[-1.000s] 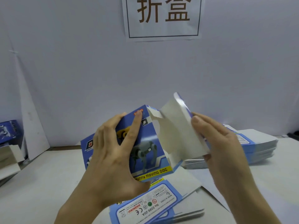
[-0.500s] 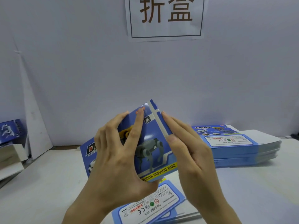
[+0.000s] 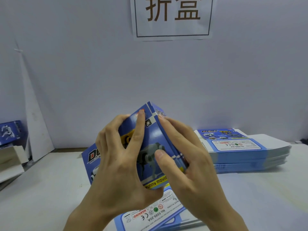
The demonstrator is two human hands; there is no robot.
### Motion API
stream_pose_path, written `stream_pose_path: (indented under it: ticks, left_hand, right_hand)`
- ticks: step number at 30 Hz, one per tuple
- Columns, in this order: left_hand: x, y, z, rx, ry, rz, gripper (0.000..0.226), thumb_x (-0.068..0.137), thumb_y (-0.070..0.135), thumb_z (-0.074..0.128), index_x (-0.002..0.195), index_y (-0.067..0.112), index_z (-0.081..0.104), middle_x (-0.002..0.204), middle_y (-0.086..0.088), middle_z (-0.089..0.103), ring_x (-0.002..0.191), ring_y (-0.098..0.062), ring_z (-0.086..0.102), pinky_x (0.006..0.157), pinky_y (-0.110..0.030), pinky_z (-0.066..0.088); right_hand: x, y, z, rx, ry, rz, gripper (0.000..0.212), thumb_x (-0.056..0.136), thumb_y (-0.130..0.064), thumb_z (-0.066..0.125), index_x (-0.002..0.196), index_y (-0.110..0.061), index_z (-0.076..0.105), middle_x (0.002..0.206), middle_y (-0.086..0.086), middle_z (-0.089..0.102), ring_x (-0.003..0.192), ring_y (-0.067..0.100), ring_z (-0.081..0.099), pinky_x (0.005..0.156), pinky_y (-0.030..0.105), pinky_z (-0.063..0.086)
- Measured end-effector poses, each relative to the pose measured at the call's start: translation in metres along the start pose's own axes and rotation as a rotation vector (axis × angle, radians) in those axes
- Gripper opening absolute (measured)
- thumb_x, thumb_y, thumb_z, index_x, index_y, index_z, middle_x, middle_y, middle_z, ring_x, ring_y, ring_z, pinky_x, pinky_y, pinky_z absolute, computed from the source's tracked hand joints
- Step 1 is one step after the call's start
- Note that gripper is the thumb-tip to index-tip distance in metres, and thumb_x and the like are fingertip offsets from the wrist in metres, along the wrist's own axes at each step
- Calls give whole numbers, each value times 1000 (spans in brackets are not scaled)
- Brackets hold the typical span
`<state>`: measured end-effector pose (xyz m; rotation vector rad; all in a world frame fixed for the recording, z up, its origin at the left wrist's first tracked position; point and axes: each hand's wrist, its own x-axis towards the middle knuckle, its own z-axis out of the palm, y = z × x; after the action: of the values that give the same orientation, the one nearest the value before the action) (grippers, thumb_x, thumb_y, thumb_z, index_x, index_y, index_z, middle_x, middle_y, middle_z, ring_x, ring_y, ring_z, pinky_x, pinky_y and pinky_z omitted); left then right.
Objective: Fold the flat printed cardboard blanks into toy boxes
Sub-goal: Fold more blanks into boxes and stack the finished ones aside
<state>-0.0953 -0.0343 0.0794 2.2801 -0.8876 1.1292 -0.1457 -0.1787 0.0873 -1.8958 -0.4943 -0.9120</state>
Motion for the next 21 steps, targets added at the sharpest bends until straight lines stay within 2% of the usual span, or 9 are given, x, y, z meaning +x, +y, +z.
stream_pose_path:
  ticks: [6, 10, 13, 17, 21]
  left_hand:
    - [0, 1, 3, 47, 24, 18, 124, 48, 63, 71, 150, 9, 25, 135, -19, 31, 119, -32, 35, 97, -44, 36]
    - [3, 2, 3, -6, 67, -18, 115, 56, 67, 62, 150, 14, 23, 137, -20, 31, 123, -34, 36, 102, -42, 32]
    - [5, -1, -1, -8, 112, -56, 112, 59, 67, 59, 151, 14, 22, 140, -18, 28, 124, -37, 37, 105, -45, 32]
    - [5, -4, -6, 33, 99, -55, 114, 58, 65, 59, 151, 11, 23, 139, -20, 27, 122, -37, 37, 99, -56, 40]
    - [5, -5, -8, 41, 107, -54, 113, 58, 64, 60, 150, 11, 22, 137, -23, 29, 120, -38, 36, 93, -58, 43]
  right_hand:
    - [-1, 3, 4, -17, -1, 0, 51, 89, -19, 52, 137, -35, 47, 139, -17, 43, 130, 3, 42, 94, 17, 46]
    - [0, 6, -3, -34, -83, 6, 56, 90, -35, 50, 144, -39, 38, 146, -26, 35, 139, 3, 31, 106, 32, 42]
    - [0, 11, -6, -20, -52, -35, 54, 90, -40, 49, 143, -37, 39, 148, -25, 38, 141, 2, 30, 108, 29, 38]
    - [-2, 14, 5, -10, -12, -67, 49, 91, -35, 47, 140, -35, 43, 147, -23, 40, 141, 6, 32, 109, 33, 39]
    - [-3, 16, 12, -26, 2, -92, 47, 93, -33, 45, 140, -36, 42, 148, -23, 39, 142, 7, 31, 110, 30, 34]
